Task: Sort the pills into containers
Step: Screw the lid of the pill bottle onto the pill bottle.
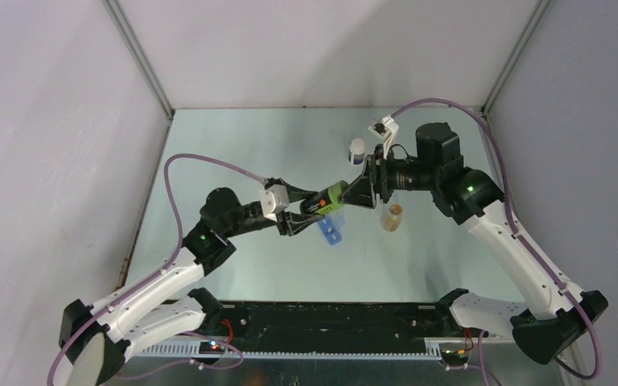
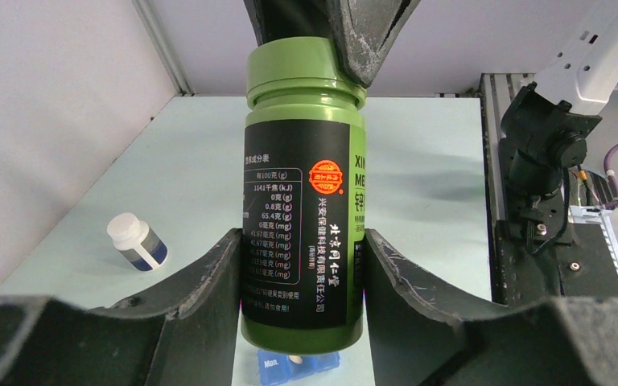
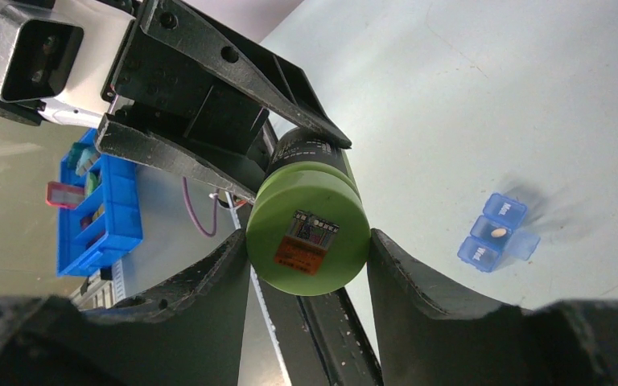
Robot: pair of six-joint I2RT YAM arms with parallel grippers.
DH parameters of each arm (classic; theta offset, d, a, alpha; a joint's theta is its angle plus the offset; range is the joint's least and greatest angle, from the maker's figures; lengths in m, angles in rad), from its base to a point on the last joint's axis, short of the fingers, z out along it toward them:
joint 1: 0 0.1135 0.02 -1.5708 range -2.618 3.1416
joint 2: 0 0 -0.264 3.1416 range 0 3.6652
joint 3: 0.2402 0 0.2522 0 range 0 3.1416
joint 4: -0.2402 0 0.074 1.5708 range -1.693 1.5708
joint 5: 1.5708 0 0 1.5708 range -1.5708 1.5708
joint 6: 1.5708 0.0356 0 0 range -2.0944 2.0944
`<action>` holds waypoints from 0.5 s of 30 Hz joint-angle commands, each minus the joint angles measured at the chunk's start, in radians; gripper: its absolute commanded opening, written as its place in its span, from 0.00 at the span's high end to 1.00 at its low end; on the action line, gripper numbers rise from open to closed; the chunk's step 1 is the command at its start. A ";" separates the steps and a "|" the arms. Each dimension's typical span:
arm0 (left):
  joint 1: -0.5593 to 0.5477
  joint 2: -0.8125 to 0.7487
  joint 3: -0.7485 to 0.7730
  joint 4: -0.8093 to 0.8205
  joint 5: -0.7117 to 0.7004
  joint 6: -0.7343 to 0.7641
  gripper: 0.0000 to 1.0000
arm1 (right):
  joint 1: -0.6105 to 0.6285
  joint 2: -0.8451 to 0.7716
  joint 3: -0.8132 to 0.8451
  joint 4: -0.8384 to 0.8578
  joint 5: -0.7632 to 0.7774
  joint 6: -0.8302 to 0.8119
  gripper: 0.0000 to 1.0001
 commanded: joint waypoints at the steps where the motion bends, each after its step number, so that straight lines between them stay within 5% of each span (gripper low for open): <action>1: 0.005 -0.007 0.058 0.091 0.008 0.004 1.00 | 0.023 0.008 0.026 -0.047 0.021 -0.057 0.63; 15: 0.004 0.005 0.032 0.219 0.028 -0.075 1.00 | 0.082 0.044 0.027 -0.038 0.070 0.016 0.64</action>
